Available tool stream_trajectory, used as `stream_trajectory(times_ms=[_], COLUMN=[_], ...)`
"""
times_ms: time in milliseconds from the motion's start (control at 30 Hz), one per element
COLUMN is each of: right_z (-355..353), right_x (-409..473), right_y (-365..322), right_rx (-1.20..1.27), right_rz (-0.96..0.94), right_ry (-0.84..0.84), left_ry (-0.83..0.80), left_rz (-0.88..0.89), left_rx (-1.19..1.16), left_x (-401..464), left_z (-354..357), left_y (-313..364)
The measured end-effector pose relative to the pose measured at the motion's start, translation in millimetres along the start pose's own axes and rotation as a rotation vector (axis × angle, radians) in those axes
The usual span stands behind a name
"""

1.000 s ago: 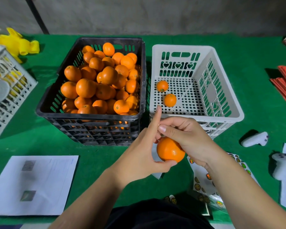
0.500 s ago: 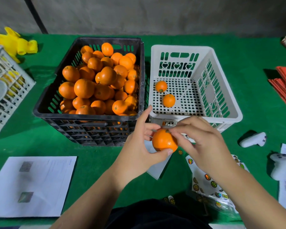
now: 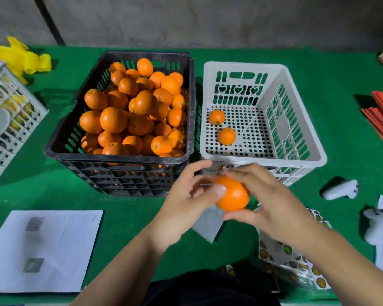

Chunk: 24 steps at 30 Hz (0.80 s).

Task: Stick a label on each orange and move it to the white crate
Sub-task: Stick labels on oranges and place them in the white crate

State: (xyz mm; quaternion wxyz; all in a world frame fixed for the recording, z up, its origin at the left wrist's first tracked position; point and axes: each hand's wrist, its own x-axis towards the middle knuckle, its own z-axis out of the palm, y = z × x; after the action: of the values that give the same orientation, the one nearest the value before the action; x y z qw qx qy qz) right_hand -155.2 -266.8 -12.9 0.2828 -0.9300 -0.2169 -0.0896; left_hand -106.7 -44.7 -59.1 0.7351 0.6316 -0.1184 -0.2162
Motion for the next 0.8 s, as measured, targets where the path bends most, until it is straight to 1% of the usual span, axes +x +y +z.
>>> stream_trajectory(times_ms=[33, 67, 100, 133, 167, 233, 267, 333, 367, 400, 433, 500, 533, 567, 633, 667, 700, 733, 767, 800], right_z=[-4.1, -7.9, -10.9, -12.5, -12.3, -7.0, -2.6, 7.9, 12.7, 16.2, 18.2, 21.4, 23.4, 26.6, 37.5, 43.7, 48.7, 53.2, 56.7, 59.5], right_x=[5.8, 12.5, 20.4, 29.3, 38.9, 56.4, 62.9, 68.9, 68.6, 66.7, 63.7, 54.5, 48.6, 41.4, 22.5, 11.4, 1.2, -7.2, -12.7, -15.6], right_y=[7.7, 16.4, 25.9, 35.5, 44.6, 60.9, 67.2, 76.5, 80.1, 82.6, 84.1, 84.1, 82.1, 78.7, 68.4, 63.2, 58.1, 53.1, 49.2, 47.1], right_rx=[0.021, 0.016, -0.012, -0.048, -0.085, -0.143, -0.158, -0.128, -0.093, -0.077, -0.085, -0.11, -0.109, -0.112, -0.105, -0.071, -0.018, 0.039, 0.08, 0.109], right_rz=[0.014, 0.032, 0.061, 0.111, 0.184, 0.357, 0.432, 0.529, 0.557, 0.57, 0.568, 0.536, 0.508, 0.471, 0.359, 0.3, 0.259, 0.255, 0.281, 0.307], right_ry=[0.03, 0.067, 0.105, 0.14, 0.168, 0.166, 0.131, 0.047, 0.021, 0.008, 0.005, 0.027, 0.062, 0.119, 0.243, 0.264, 0.242, 0.178, 0.084, -0.017], left_ry=[0.045, 0.087, 0.108, 0.081, -0.005, -0.247, -0.352, -0.525, -0.568, -0.578, -0.574, -0.466, -0.413, -0.365, -0.269, -0.178, -0.085, -0.025, 0.007, 0.034], left_rz=[-0.011, -0.01, -0.001, 0.014, 0.016, 0.007, 0.024, 0.085, 0.1, 0.132, 0.186, 0.337, 0.38, 0.38, 0.312, 0.246, 0.16, 0.07, 0.009, -0.004], left_rx=[-0.052, -0.018, 0.121, 0.353, 0.647, 1.244, 1.444, 1.67, 1.718, 1.738, 1.737, 1.712, 1.663, 1.557, 1.266, 1.08, 0.87, 0.663, 0.489, 0.368], left_x=[2.4, 4.9, 6.9, 8.9, 10.1, 9.5, 8.4, 6.4, 6.9, 8.0, 9.4, 9.3, 8.9, 8.4, 5.6, 4.0, 2.4, 1.0, 0.3, 0.9], left_z=[-5.4, -11.7, -18.2, -25.2, -31.2, -37.2, -38.4, -37.5, -35.4, -33.4, -33.6, -36.9, -39.5, -41.4, -39.9, -37.7, -34.9, -32.5, -29.7, -27.2], left_y=[-7.8, -18.0, -30.7, -47.3, -65.8, -103.8, -119.6, -140.7, -146.3, -149.3, -151.8, -151.1, -147.7, -144.3, -134.3, -125.8, -114.6, -103.1, -90.6, -77.8])
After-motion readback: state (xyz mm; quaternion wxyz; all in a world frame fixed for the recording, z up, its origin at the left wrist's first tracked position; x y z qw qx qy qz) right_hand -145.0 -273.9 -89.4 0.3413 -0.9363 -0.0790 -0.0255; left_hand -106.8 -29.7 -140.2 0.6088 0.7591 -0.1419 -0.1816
